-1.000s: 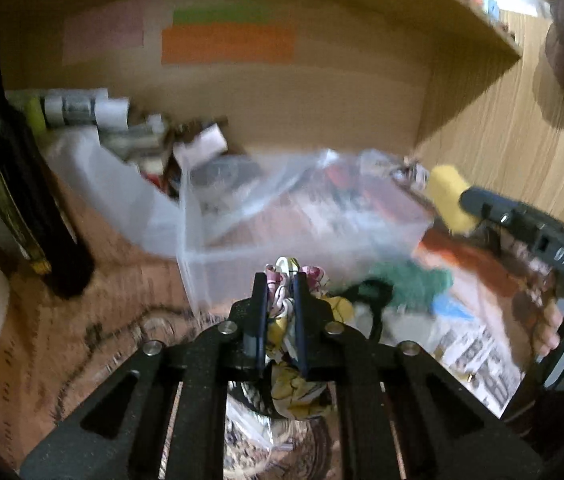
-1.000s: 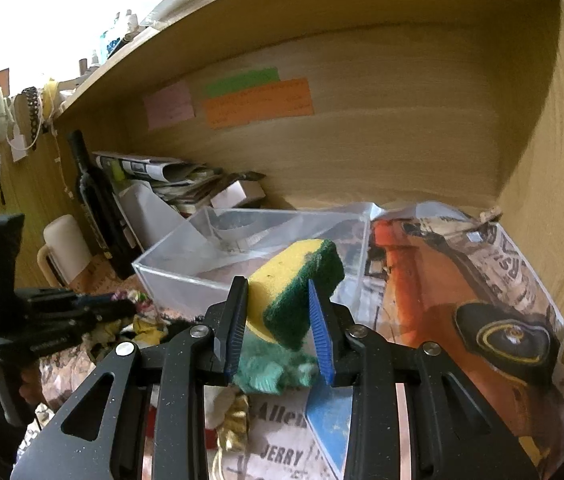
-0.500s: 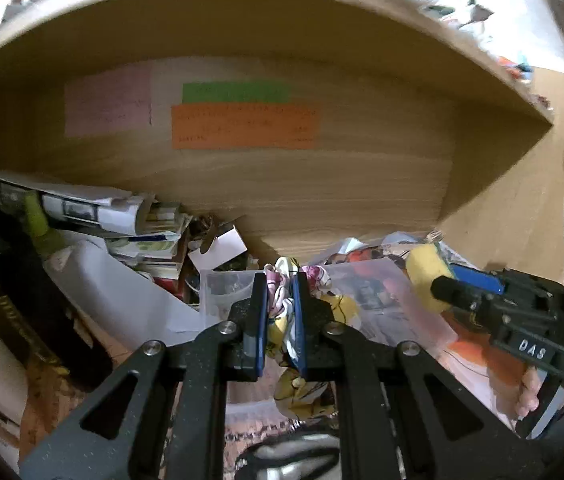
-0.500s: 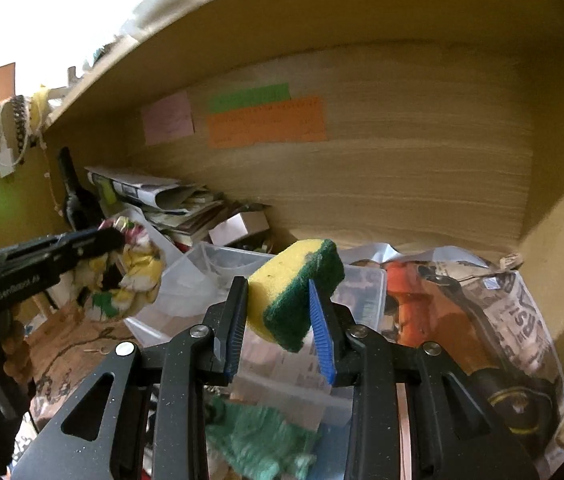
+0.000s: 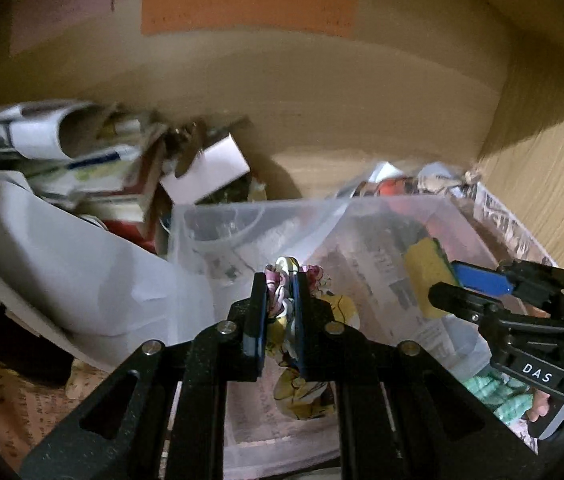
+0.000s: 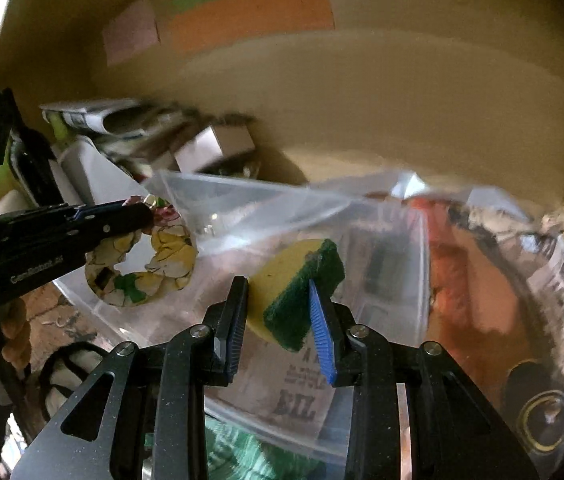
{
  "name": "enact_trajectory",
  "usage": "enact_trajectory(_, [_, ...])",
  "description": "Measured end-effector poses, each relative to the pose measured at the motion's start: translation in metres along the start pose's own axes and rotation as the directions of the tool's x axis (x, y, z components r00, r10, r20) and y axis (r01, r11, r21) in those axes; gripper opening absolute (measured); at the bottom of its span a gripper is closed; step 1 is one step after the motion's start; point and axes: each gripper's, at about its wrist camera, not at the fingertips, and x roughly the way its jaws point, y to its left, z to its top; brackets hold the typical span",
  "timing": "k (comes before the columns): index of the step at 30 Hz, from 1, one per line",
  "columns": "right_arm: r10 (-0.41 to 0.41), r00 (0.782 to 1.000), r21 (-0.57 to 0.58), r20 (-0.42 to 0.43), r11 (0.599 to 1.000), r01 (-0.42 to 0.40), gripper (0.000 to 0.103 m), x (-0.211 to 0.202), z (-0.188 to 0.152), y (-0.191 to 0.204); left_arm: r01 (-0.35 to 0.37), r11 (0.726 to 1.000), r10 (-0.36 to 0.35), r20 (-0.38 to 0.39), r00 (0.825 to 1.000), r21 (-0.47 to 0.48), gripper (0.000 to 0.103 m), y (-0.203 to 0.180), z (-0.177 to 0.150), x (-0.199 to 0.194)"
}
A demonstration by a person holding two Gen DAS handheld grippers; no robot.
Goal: Organize soft objects
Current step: 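Carry the scrunchie and sponge with both tools over the clear plastic box, then open both tools to drop the scrunchie and sponge into the box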
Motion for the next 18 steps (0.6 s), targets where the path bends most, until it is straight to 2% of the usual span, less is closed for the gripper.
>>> enact_trajectory(3, [-0.009,1.0,0.012,-0.01,1.0,0.009,0.03,0.003,-0.001,-0.004,-0.005,1.0,0.005,-0.024,1.0,-0.004,0.015,0.001,0.0,0.007])
enact_trajectory(5, [-0.01,1.0,0.013,-0.003,1.0,0.01,0.035,0.002,-0.002,-0.005,-0.003,1.0,0.003,-0.036,0.999,-0.017,0.031,0.003,0.001,0.01])
enact_trajectory(7, [-0.025,1.0,0.009,0.004,1.0,0.025,0.048,0.0,-0.002,-0.003,-0.001,1.0,0.001,-0.025,1.0,-0.024,0.04,0.002,0.002,0.009])
enact_trajectory(9, [-0.043,0.998,-0.001,0.038,0.999,0.043,0.067,-0.007,-0.001,-0.001,-0.004,1.0,0.003,-0.01,1.0,-0.022,0.046,0.001,0.002,0.003])
enact_trajectory(14, [-0.06,0.991,-0.019,0.122,0.998,0.063,0.076,-0.033,0.003,0.004,-0.008,1.0,0.01,0.071,0.997,-0.019,0.069,0.0,-0.002,-0.036])
enact_trajectory(18, [-0.059,0.979,-0.033,0.196,0.997,0.067,0.083,-0.062,0.001,0.012,-0.039,0.999,0.039,0.149,0.988,-0.003,0.081,0.0,-0.011,-0.074])
